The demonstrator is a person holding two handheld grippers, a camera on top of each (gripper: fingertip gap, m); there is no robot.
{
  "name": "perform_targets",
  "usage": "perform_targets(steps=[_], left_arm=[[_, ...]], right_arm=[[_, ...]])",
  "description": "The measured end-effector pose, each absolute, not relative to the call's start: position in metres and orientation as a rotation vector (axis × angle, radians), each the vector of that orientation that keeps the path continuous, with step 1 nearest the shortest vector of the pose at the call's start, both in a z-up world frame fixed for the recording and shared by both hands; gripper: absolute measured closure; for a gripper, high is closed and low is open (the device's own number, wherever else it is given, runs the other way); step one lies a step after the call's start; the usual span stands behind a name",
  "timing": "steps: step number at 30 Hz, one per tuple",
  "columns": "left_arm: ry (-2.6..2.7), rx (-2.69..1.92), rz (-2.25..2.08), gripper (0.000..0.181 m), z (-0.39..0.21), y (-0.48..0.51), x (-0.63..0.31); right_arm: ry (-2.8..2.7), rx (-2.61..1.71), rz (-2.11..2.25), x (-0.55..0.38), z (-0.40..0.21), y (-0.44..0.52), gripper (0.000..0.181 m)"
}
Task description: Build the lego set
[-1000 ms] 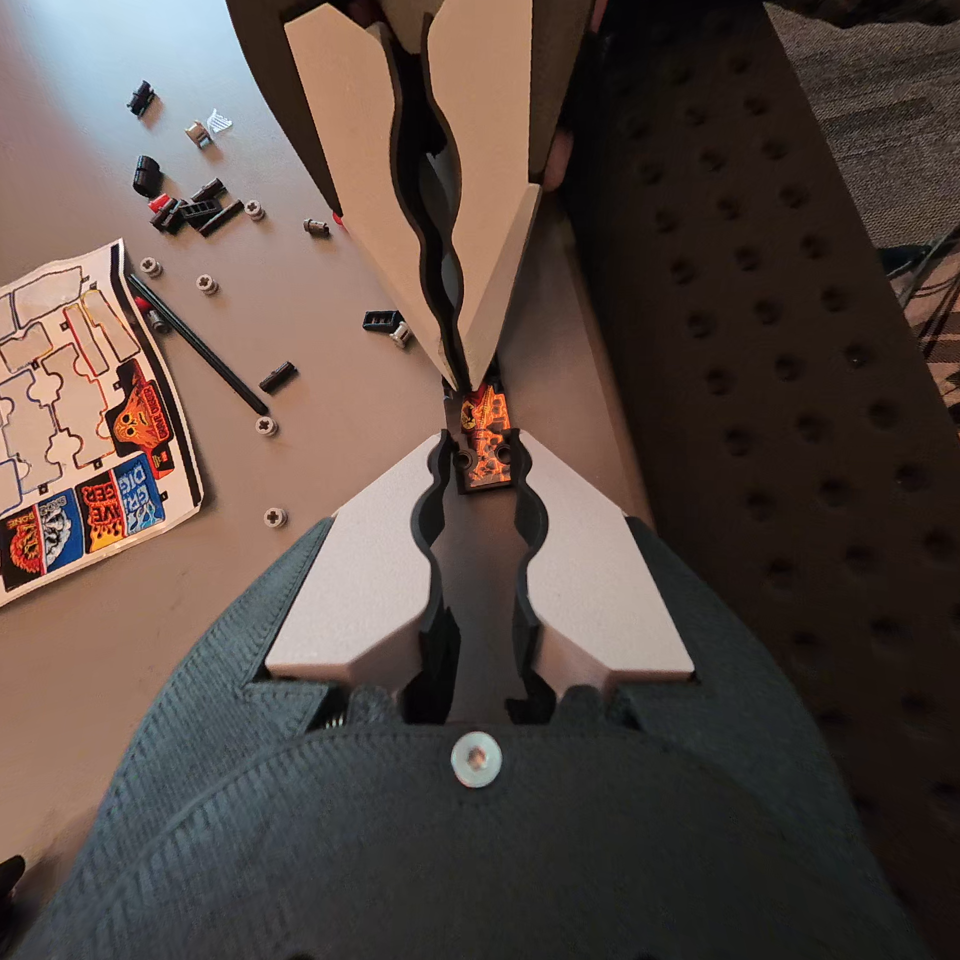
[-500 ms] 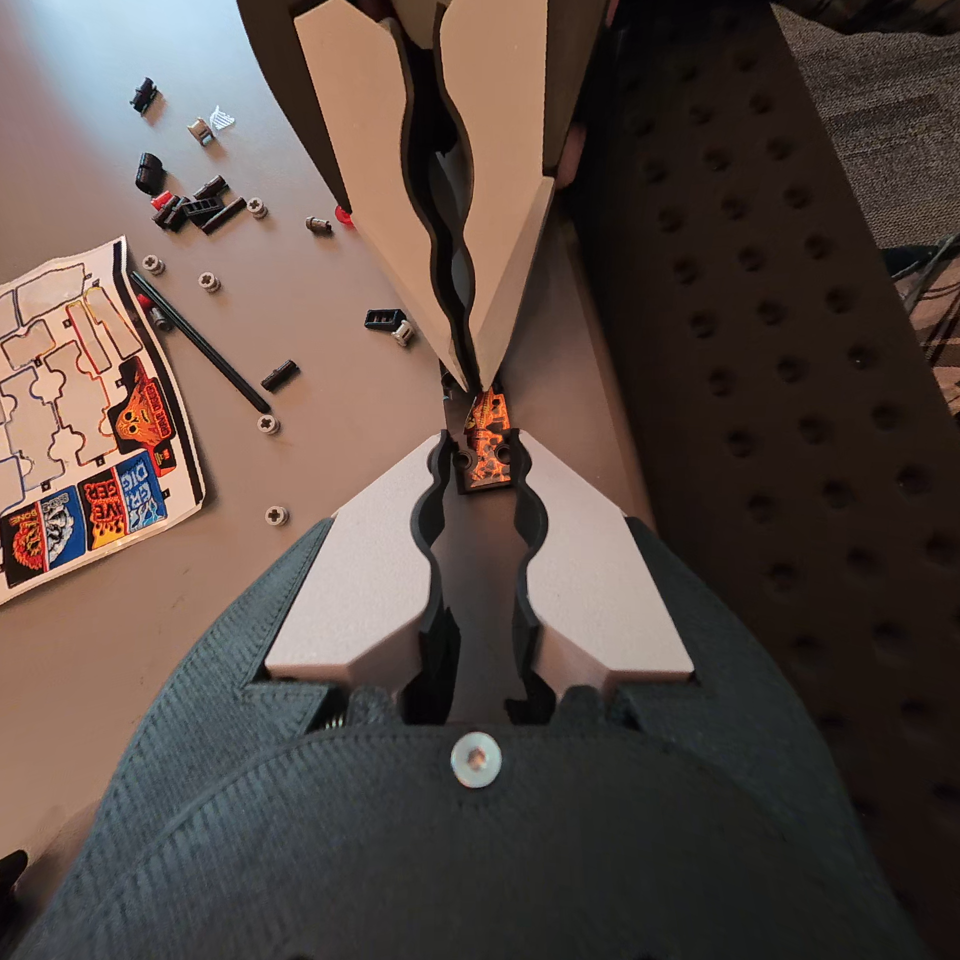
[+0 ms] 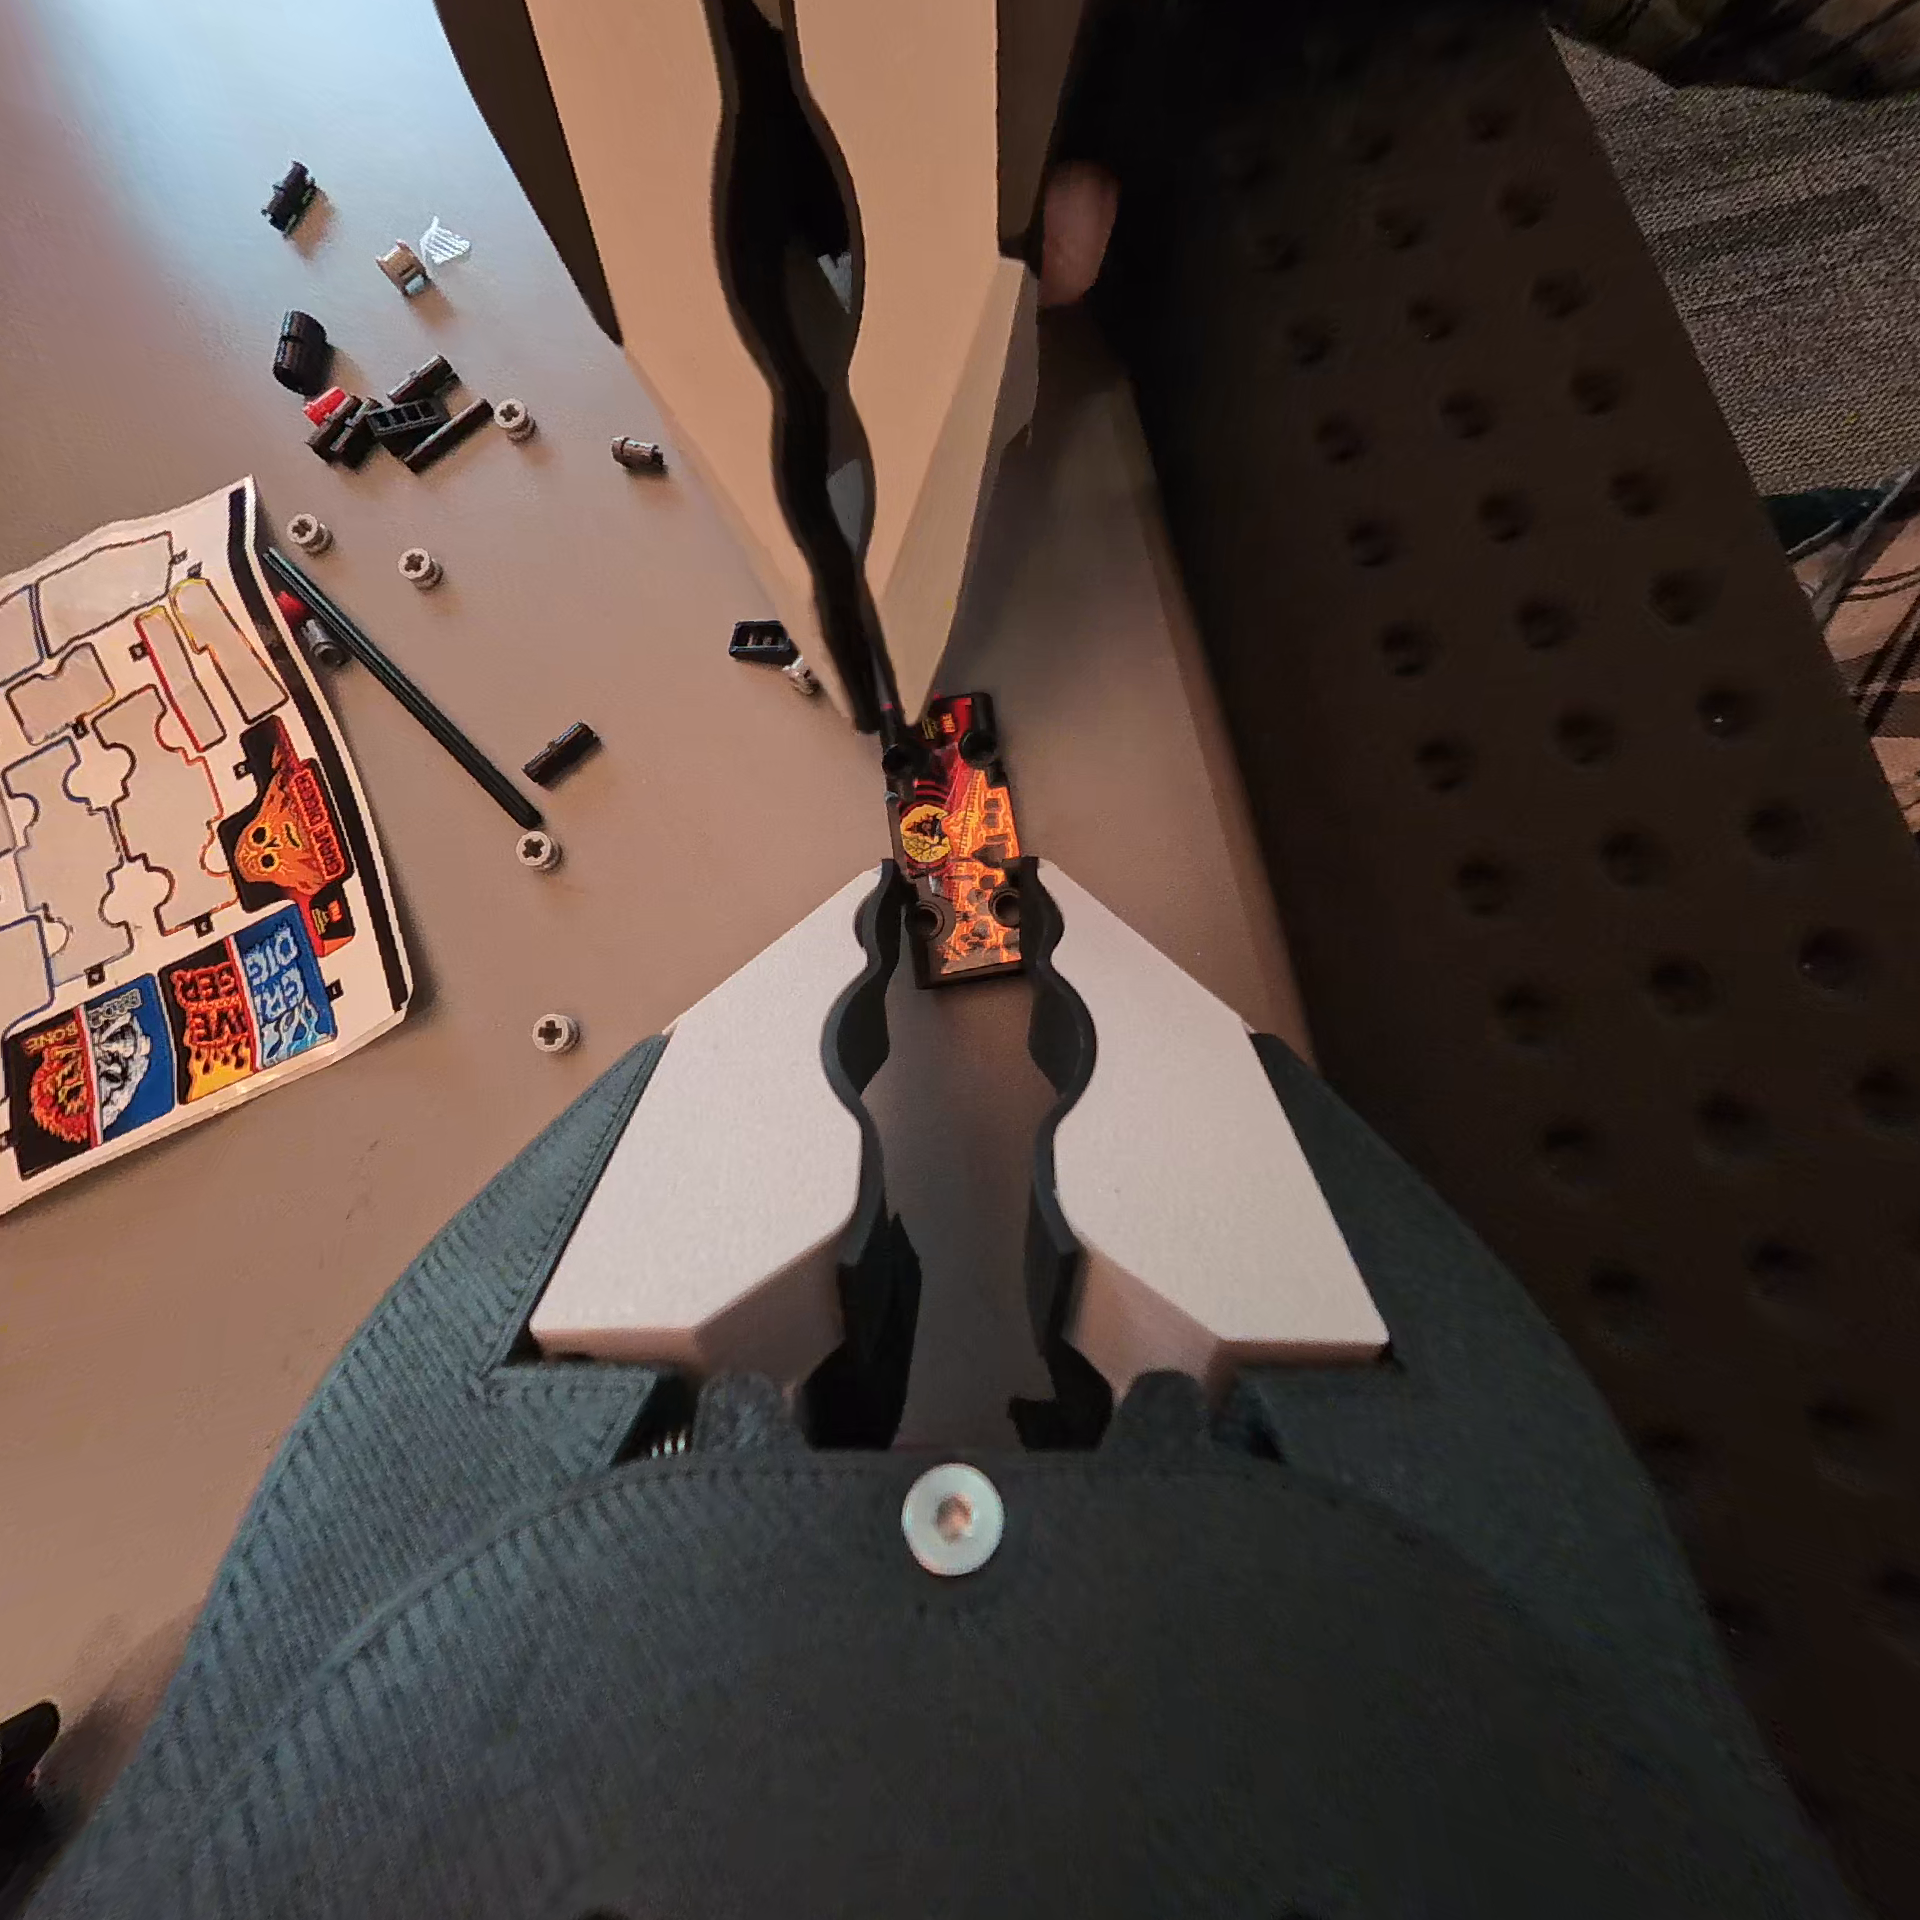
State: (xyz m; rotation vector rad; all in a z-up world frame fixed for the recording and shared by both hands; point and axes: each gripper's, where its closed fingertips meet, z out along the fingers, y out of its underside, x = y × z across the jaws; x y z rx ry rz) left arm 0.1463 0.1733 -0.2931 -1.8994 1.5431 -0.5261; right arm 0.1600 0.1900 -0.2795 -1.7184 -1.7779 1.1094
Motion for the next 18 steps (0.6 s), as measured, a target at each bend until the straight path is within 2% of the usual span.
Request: perform_targets(steps=[3, 18], left_arm=[[1.542, -1.900, -0.527, 0.159, -0.2931, 0.1732, 0.1463], [1.542, -1.900, -0.528, 0.159, -0.2931, 0.1731, 0.1466]], right_arm=[[-1.802, -1.747, 1.097, 0.1624, -0.2860, 0.1896, 0.171], [-1.873, -1.700, 1.076, 0.1622, -0.2884, 0.1809, 0.181]])
